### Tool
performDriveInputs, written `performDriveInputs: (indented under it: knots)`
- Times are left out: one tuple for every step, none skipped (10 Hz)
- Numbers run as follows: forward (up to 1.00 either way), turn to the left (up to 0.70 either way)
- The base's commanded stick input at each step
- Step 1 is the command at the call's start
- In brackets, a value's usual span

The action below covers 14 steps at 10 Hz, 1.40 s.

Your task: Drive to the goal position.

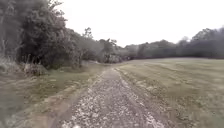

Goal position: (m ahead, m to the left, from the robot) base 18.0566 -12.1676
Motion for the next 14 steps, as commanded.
performDriveInputs:
  knots:
    - [0.60, 0.00]
    - [0.60, 0.00]
    - [0.60, 0.00]
    - [0.60, 0.00]
    - [0.60, 0.00]
    - [0.60, 0.00]
    - [0.60, 0.00]
    - [0.60, 0.00]
    - [0.60, 0.00]
    - [0.60, 0.00]
    - [0.60, 0.00]
    - [0.60, 0.00]
    - [0.60, 0.00]
    - [0.60, 0.00]
